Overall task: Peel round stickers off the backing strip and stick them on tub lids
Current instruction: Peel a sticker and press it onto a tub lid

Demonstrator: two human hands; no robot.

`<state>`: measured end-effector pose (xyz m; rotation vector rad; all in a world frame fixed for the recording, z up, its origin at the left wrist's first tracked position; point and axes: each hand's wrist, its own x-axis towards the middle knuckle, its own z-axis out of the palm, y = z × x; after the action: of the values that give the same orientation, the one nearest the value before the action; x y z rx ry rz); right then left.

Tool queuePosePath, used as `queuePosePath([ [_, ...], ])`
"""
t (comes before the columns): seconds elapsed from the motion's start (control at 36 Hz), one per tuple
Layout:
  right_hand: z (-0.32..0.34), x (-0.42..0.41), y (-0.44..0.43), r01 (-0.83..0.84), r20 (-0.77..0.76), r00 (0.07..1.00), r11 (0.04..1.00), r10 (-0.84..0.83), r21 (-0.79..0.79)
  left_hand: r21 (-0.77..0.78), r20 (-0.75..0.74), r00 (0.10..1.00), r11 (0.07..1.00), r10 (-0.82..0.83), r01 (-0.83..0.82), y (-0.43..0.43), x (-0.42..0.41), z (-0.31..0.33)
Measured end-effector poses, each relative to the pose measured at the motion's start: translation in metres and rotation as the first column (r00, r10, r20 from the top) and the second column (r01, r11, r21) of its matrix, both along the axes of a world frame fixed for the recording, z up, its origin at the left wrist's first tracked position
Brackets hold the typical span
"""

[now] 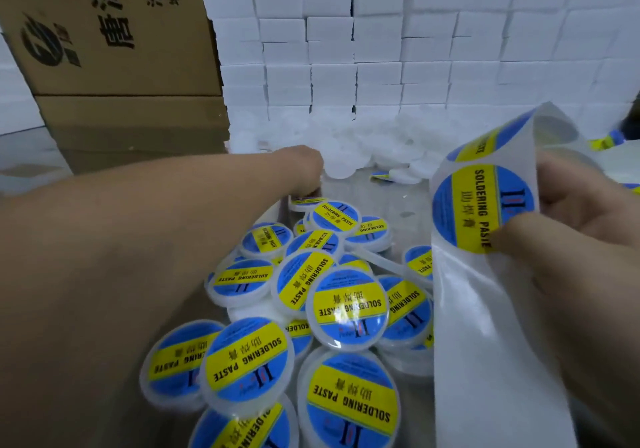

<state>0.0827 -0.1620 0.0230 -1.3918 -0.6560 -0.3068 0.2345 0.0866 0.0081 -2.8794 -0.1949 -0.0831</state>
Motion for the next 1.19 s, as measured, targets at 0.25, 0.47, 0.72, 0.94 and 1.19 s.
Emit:
queuePosePath([
  [0.25,-0.021,0.004,-0.001,0.007,-0.061,0.998,0.999,-0.009,-0.040,-0.583,0.406,0.900,0.804,0.161,0.119,-0.012,-0.027,0.031],
  [0.47,-0.012,0.003,-0.004,0.288,-0.113,0.943,0.936,-0.314,-0.200,-0.913,0.130,0.896,-0.302,0.425,0.275,-0.040,-0.110,0.059],
  [0.72,-0.012,0.002,-0.001,0.293,-0.169,0.926,0.925,-0.337,-0.240,-0.661,-0.104,0.920,-0.717,0.379,0.221,-0.056,-0.167,0.042],
  [0.94,-0.011,-0.005,0.005,-0.110,-0.202,0.976,0.982,0.078,-0.153,-0.918,0.284,0.878,-0.155,0.385,0.365,-0.092,-0.178,0.031],
  [1.19,-0.014,-0.007,0.002,-0.033,-0.089,0.996,0.993,0.023,-0.117,-0.542,0.695,0.715,0.596,-0.079,0.592,-0.102,-0.201,0.014],
])
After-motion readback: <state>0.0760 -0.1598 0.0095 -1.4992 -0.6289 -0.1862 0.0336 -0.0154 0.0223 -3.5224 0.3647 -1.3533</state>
